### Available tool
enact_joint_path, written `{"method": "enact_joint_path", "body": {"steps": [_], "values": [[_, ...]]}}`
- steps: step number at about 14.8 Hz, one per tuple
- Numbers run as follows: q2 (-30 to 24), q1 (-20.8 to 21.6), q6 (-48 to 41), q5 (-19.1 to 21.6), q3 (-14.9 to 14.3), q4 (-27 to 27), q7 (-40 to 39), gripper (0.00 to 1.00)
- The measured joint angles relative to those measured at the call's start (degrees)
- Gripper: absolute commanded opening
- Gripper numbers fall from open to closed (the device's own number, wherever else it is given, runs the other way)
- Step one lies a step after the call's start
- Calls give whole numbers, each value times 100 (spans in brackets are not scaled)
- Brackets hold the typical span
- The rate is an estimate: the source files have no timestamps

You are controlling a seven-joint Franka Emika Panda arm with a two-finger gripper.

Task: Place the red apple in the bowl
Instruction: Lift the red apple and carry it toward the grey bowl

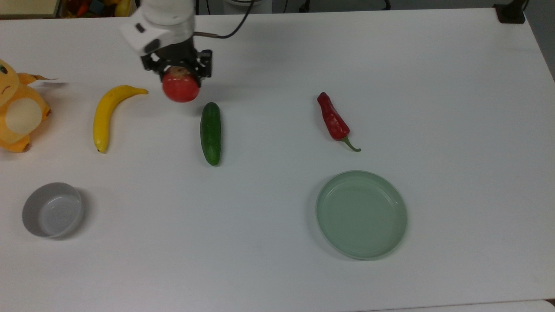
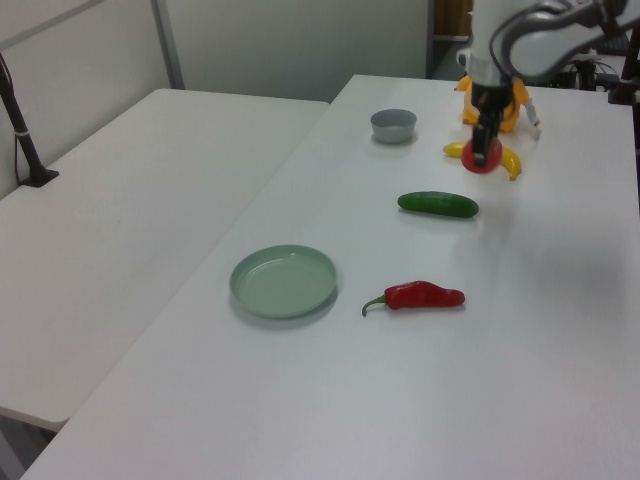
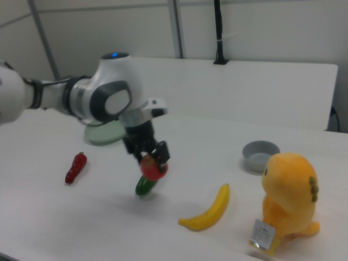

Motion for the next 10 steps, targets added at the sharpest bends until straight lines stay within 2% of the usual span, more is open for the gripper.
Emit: {"method": "enact_joint_path", "body": {"steps": [5,7,10], "values": [[1070,-145,-247,752,-463,1693,0,0],[1456,-393,63,1101,-494,2145,0,0],[1860,-639,1111,1472,-498,2348,39,0]]}}
